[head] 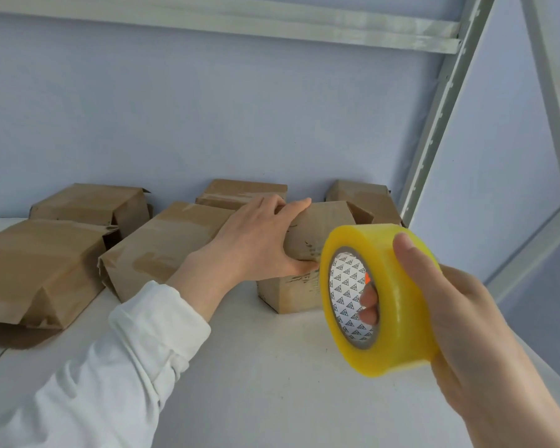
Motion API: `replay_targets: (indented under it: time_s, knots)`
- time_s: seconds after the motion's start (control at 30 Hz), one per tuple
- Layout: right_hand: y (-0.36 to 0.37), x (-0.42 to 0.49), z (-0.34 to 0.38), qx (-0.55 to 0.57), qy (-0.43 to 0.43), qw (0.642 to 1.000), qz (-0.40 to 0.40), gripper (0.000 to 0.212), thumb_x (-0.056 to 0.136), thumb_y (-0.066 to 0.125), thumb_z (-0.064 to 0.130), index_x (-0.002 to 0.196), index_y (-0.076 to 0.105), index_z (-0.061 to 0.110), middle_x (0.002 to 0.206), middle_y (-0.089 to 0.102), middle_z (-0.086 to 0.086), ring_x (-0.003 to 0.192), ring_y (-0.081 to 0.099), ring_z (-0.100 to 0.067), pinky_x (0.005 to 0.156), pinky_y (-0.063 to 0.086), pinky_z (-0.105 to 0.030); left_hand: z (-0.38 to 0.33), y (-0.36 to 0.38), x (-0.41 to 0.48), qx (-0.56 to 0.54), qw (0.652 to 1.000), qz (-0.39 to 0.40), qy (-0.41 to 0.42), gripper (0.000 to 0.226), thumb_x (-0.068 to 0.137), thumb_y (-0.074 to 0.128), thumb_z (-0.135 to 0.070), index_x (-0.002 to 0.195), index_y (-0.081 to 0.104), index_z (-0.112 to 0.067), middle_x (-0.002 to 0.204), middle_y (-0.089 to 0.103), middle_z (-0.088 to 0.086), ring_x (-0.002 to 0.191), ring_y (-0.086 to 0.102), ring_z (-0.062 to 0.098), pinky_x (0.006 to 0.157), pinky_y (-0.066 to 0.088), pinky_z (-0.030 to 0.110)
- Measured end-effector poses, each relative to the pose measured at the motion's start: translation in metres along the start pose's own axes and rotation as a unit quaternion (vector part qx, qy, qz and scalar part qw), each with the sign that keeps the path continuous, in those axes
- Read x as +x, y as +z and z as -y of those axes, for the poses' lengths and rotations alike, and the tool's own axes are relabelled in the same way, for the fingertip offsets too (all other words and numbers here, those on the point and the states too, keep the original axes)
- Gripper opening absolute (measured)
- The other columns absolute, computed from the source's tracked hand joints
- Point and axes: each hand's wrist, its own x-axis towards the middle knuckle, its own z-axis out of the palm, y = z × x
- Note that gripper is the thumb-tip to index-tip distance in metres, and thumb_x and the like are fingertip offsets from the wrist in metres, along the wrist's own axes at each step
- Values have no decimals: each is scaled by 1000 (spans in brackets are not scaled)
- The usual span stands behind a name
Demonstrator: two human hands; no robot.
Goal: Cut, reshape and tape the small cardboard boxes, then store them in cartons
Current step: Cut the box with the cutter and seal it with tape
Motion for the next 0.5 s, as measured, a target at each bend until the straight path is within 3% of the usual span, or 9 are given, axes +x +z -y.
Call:
replay_targets:
  time_s: [0.07, 0.17, 0.27, 0.4, 0.5]
  knots:
    - [0, -3, 0, 2, -8, 1000, 11, 37, 55, 53, 54, 51, 72, 22, 59, 70, -7, 49, 65, -16, 61, 51, -36, 0, -2, -2, -9, 1000, -10, 1, 100, 64, 56, -72, 147, 15, -35, 131, 38, -3, 125, 35, 14, 103, 32, 28]
    - [-3, -7, -1, 6, -32, 999, -12, 44, 52, 55, 53, 53, 71, 12, 57, 69, -7, 47, 65, -16, 61, 52, -38, 1, -1, -5, -10, 1000, -3, 5, 98, 65, 58, -71, 146, 16, -35, 128, 38, -3, 122, 36, 15, 101, 33, 27]
    - [-4, -11, 13, 22, -108, 993, -34, 35, 51, 54, 56, 50, 71, 25, 52, 67, -5, 45, 62, -13, 50, 54, -32, -4, -1, -4, 36, 998, -14, 41, 96, 68, 61, -67, 146, 15, -34, 126, 38, -2, 117, 35, 16, 100, 32, 27]
    - [-10, -2, 22, 6, -140, 989, -41, 54, 44, 55, 61, 66, 70, 14, 64, 71, 2, 60, 68, -15, 68, 56, -43, -8, -2, 1, 50, 997, -14, 49, 99, 69, 62, -66, 148, 13, -30, 126, 36, -1, 116, 33, 17, 100, 26, 26]
    - [-14, 4, 10, 32, -137, 990, 9, 43, 51, 56, 55, 65, 73, 18, 67, 72, 0, 61, 69, -14, 60, 57, -33, 0, 3, 0, 42, 998, -25, 30, 103, 66, 63, -67, 148, 13, -28, 130, 36, -1, 118, 33, 17, 104, 27, 28]
